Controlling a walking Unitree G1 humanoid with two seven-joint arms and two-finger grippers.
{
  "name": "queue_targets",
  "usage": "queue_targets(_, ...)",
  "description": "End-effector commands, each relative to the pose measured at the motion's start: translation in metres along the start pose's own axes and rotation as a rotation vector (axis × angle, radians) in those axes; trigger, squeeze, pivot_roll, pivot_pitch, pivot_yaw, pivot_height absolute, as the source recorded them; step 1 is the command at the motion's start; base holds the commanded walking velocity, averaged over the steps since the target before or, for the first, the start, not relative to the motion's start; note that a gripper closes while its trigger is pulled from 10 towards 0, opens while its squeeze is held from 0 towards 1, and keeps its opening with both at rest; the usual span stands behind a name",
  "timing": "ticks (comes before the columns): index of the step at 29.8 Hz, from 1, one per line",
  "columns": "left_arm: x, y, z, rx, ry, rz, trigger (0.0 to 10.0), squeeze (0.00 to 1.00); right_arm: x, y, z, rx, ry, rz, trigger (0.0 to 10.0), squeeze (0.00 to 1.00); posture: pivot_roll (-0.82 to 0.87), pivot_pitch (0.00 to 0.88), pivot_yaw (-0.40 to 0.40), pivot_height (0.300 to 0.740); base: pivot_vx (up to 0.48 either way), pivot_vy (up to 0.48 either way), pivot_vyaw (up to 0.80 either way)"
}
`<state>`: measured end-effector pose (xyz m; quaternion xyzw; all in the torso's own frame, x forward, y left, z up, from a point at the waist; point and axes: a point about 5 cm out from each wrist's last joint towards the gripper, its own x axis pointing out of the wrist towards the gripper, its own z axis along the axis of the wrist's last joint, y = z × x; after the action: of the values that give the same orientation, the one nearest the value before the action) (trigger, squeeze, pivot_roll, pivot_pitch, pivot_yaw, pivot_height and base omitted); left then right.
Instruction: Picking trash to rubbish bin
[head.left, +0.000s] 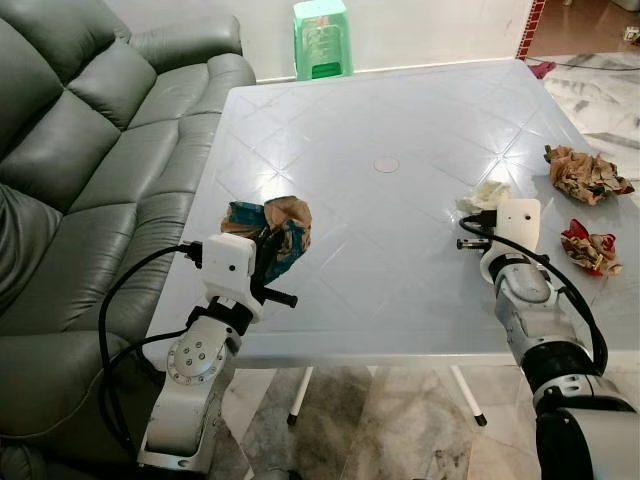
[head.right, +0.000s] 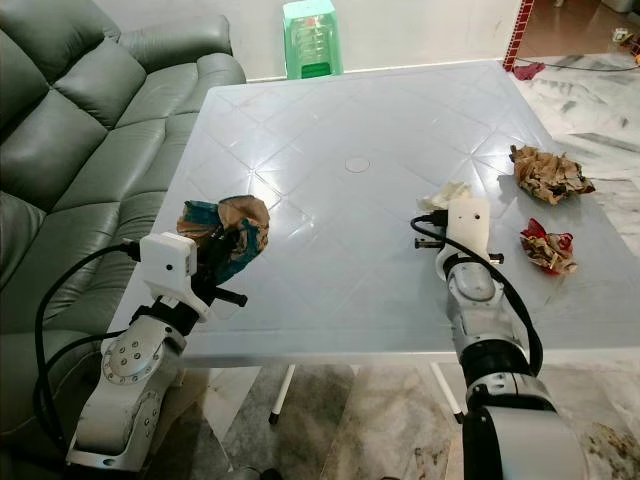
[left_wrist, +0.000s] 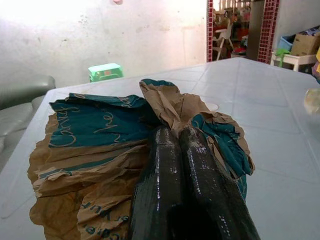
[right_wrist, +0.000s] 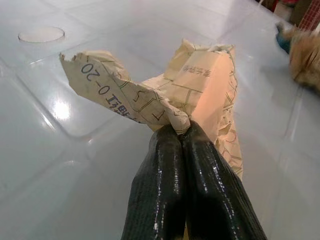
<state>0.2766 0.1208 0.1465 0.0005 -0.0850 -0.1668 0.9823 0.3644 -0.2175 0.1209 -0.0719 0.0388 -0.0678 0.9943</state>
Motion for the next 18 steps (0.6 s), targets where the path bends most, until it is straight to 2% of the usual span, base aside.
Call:
queue_targets(1, 0.001, 0.005, 0.001, 0.016, -0.008, 0.027, 0.0, 0.00, -0.002, 0.004, 0.015, -0.027, -0.099, -0.001, 0.0, 0.00, -0.02, 0.030, 0.074, 0.740, 0.000, 0.000, 0.00)
queue_targets(3, 0.001, 0.006, 0.001, 0.018, -0.014, 0.034, 0.0, 0.00, -0.003, 0.004, 0.018, -0.035, -0.129, -0.005, 0.0, 0.00, -0.03, 0.027, 0.074, 0.740, 0.000, 0.000, 0.00)
queue_targets(5, 0.004, 0.009, 0.003, 0.028, -0.030, 0.057, 0.0, 0.00, -0.008, 0.003, 0.039, -0.075, -0.261, -0.031, 0.0, 0.00, -0.03, 0.012, 0.074, 0.740, 0.000, 0.000, 0.00)
queue_targets(9, 0.005, 0.009, 0.003, 0.030, -0.035, 0.056, 0.0, 0.00, -0.010, 0.003, 0.047, -0.066, -0.316, -0.037, 0.0, 0.00, -0.04, 0.000, 0.075, 0.740, 0.000, 0.000, 0.00)
queue_targets(15, 0.013, 0.011, 0.008, 0.057, -0.061, 0.057, 0.0, 0.00, -0.011, 0.000, 0.063, -0.118, -0.384, -0.074, 0.0, 0.00, -0.03, 0.000, 0.060, 0.740, 0.000, 0.000, 0.00)
queue_targets(18, 0.011, 0.023, 0.015, 0.101, -0.094, 0.121, 0.0, 0.00, -0.022, 0.002, 0.075, -0.157, -0.464, -0.075, 0.0, 0.00, -0.03, 0.011, 0.061, 0.740, 0.000, 0.000, 0.00)
